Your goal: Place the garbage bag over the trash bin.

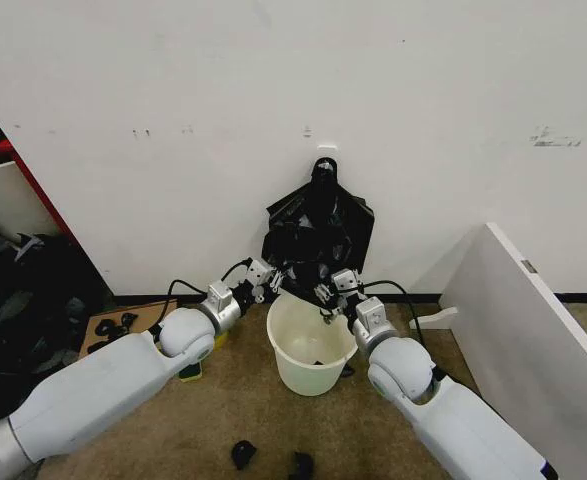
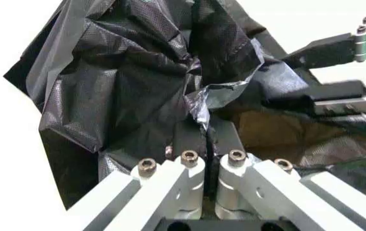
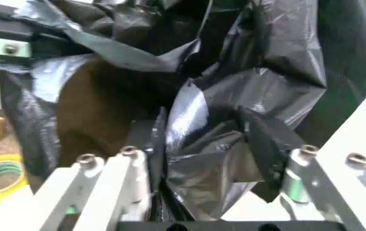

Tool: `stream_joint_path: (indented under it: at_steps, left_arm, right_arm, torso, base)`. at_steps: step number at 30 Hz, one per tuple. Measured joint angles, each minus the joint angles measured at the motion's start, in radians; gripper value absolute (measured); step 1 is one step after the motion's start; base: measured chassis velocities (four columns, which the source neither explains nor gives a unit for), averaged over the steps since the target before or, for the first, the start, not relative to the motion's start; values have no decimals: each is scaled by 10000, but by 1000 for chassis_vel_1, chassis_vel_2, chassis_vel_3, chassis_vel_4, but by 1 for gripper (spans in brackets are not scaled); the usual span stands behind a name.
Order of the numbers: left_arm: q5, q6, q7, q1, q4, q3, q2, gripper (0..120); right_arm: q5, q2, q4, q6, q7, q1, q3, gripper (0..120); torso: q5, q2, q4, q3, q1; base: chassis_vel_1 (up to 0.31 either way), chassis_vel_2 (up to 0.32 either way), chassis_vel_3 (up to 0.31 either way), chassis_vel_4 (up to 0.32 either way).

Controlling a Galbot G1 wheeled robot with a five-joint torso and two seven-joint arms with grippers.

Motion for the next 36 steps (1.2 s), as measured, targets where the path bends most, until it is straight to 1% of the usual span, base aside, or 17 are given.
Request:
stream_joint_path:
  at_steps: [1, 2, 4, 5, 6, 8, 9, 10, 15, 18, 21, 22, 23, 25, 27, 29, 36]
  left_arm:
    - [0, 0, 0, 12, -10, -6, 0, 0]
    - [0, 0, 0, 12, -10, -6, 0, 0]
    - [0, -2, 0, 21, -23, -18, 1, 0]
    - [-2, -2, 0, 29, -30, -32, 4, 0]
    - [-13, -5, -8, 69, -54, -102, 10, 0]
    - [-50, -4, -44, 136, -87, -192, 12, 0]
    - [-50, -4, -44, 136, -87, -192, 12, 0]
    - [-98, -4, -87, 210, -132, -284, 11, 0]
    - [-381, 63, -293, 865, -779, -976, 104, 0]
    - [-415, 85, -344, 1199, -1153, -1318, 195, 0]
    - [-424, 139, -451, 2149, -1945, -2375, 352, 0]
    - [-424, 177, -507, 2713, -2268, -2986, 393, 0]
    - [-424, 177, -507, 2713, -2268, -2986, 393, 0]
    - [-420, 224, -600, 3775, -2781, -3942, 434, 0]
    - [-387, 234, -645, 4616, -3164, -4591, 459, 0]
    - [-347, 234, -658, 5362, -3536, -5098, 517, 0]
    - [-170, 229, -651, 6514, -4292, -5635, 584, 0]
  right_arm:
    - [-52, 2, -32, -18, 14, 29, -8, 36]
    - [-52, 2, -32, -18, 14, 29, -8, 36]
    - [-99, -9, -52, -114, 43, 67, -34, 29]
    - [-107, -20, -59, -149, 61, 81, -52, 24]
    - [-100, -32, -39, -163, 96, 67, -52, 11]
    - [-44, -25, 24, -96, 146, 12, -12, 6]
    - [-44, -25, 24, -96, 146, 12, -12, 6]
    - [93, -2, 107, 62, 221, -59, 68, 0]
    - [1333, 98, 1039, 864, 783, -846, 838, 0]
    - [1782, 30, 1485, 1141, 773, -1213, 1142, 0]
    - [2480, -190, 2291, 1460, 597, -1864, 1549, 0]
    - [2650, -235, 2484, 1527, 558, -1976, 1588, 0]
    - [2650, -235, 2484, 1527, 558, -1976, 1588, 0]
    - [2862, -270, 2763, 1667, 441, -2115, 1629, 0]
    - [3052, -301, 2980, 1770, 332, -2260, 1677, 0]
    - [3367, -325, 3310, 1797, 280, -2551, 1809, 0]
    - [4008, -322, 4344, 1704, 277, -3553, 2383, 0]
  torso:
    - [0, 0, 0, 0, 0]
    - [0, 0, 0, 0, 0]
    - [0, 0, 0, 0, 0]
    - [0, 0, 0, 0, 0]
    - [0, 0, 0, 0, 0]
    - [0, 0, 0, 0, 0]
    - [0, 0, 0, 0, 0]
    - [0, 0, 0, 0, 0]
    - [0, 0, 0, -2, -1]
    - [0, 1, 0, -2, -2]
    - [0, 3, -5, -3, -2]
    - [-1, 3, -7, -3, -2]
    - [-1, 3, -7, -3, -2]
    - [2, 4, 5, -3, -3]
    - [-4, 3, 9, -3, -2]
    - [1, 3, 4, -3, -3]
    - [-1, 3, -2, -2, -2]
  base:
    - [0, 0, 0, 0]
    - [0, 0, 0, 0]
    - [0, 0, 0, 0]
    - [0, 0, 0, 0]
    - [0, 0, 0, 0]
    - [0, 0, 0, 0]
    - [0, 0, 0, 0]
    - [0, 0, 0, 0]
    - [0, 0, 0, 0]
    - [0, 0, 0, 0]
    - [0, 0, 0, 0]
    - [0, 0, 0, 0]
    - [0, 0, 0, 0]
    - [0, 0, 0, 0]
    - [0, 0, 0, 0]
    - [0, 0, 0, 0]
    - [0, 0, 0, 0]
